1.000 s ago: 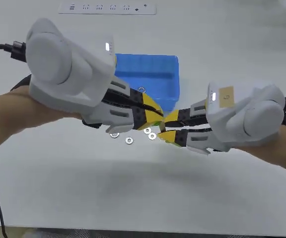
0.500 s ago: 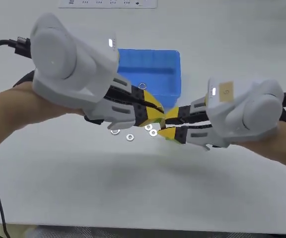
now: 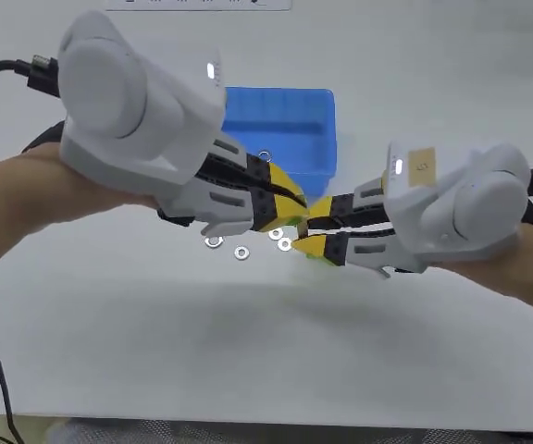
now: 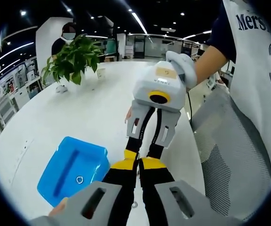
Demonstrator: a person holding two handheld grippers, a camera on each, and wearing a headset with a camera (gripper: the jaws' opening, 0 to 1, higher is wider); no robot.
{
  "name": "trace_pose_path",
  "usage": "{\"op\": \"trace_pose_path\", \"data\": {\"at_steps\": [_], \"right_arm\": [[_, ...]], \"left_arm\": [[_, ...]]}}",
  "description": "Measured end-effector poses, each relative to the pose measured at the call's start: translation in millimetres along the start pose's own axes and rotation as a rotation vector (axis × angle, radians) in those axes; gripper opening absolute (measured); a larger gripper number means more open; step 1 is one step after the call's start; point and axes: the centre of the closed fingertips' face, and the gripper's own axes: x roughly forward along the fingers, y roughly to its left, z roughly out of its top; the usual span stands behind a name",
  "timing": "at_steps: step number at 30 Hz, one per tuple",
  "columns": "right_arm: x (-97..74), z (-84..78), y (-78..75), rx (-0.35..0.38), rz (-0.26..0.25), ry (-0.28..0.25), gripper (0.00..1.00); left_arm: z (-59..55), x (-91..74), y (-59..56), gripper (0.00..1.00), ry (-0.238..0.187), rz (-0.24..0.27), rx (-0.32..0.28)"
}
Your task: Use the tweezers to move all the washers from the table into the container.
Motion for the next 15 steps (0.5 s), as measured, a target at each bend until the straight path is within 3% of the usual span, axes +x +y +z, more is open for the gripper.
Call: {"op": "trace_pose_path", "data": {"at_steps": [5, 15], "right_arm": [[-0.3, -4.3, -0.7, -0.005, -0.001, 0.018, 0.12], [-1.6, -3.8, -1.0, 0.01, 0.004, 0.001, 0.11]], "left_arm": [[-1.6, 2.7, 0.5, 0.06, 0.007, -0.005, 0.012], [1.1, 7.8, 2.7, 0.06, 0.006, -0.024, -0.007]]}}
